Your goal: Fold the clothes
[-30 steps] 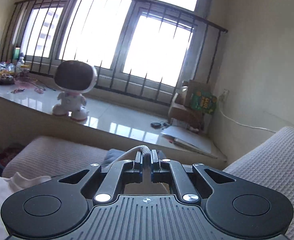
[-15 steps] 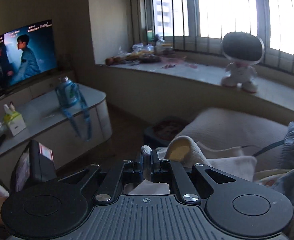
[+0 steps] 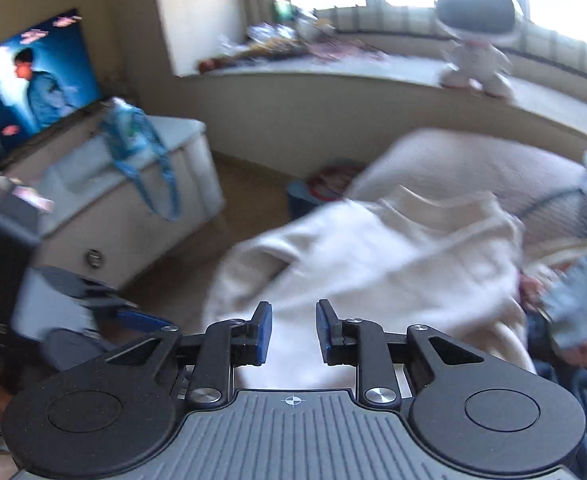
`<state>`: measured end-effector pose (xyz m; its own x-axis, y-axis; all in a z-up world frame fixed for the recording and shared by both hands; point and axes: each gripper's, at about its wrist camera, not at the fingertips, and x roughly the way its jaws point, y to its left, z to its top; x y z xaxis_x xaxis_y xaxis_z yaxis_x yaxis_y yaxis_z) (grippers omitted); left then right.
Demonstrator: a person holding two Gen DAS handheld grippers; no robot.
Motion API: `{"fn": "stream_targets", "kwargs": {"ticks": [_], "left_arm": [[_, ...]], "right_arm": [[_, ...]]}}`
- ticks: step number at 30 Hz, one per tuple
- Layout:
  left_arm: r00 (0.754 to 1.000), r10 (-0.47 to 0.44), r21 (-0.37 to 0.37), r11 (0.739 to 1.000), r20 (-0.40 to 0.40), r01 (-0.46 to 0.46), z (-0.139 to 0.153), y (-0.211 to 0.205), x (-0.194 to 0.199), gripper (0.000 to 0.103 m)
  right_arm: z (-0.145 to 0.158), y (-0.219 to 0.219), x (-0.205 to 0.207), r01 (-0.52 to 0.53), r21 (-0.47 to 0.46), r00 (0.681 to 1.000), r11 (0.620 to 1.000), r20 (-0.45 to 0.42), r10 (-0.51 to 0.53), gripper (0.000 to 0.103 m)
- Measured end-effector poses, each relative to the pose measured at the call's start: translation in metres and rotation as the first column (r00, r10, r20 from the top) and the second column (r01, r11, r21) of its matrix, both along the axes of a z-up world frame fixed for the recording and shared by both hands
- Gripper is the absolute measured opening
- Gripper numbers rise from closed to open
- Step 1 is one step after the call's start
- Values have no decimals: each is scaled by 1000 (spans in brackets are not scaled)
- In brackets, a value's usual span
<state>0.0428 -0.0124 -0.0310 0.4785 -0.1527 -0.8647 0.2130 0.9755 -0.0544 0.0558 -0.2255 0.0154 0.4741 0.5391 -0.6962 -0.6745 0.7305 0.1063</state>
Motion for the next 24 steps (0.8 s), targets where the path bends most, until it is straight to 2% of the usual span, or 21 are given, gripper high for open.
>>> {"fn": "stream_targets", "kwargs": {"ticks": [6,11,18,22,24], "left_arm": [[1000,2,-11,1000,-17,-2,-6,-3,1,70],[1000,1,-9,1000,-21,-1,-7,-4,3,71],[999,26,-24,999,-33,-27,-8,0,11,72],[1000,10,-25,1000,-26,-11,-5,-4,14,76],[1000,1,-24,1000,-26,-2,-4,-6,15,77]], "right_arm": [[-34,-24,35,122,-217,992,969,55,-113,25],[-49,-47,67,187,-319,981,929,109,-160,28],[-50,-63,88,209,-346,976,915,132,-173,32],[-53,-65,91,204,-352,977,914,130,-168,43],[-55,-65,91,197,-355,979,914,122,-163,43]]}}
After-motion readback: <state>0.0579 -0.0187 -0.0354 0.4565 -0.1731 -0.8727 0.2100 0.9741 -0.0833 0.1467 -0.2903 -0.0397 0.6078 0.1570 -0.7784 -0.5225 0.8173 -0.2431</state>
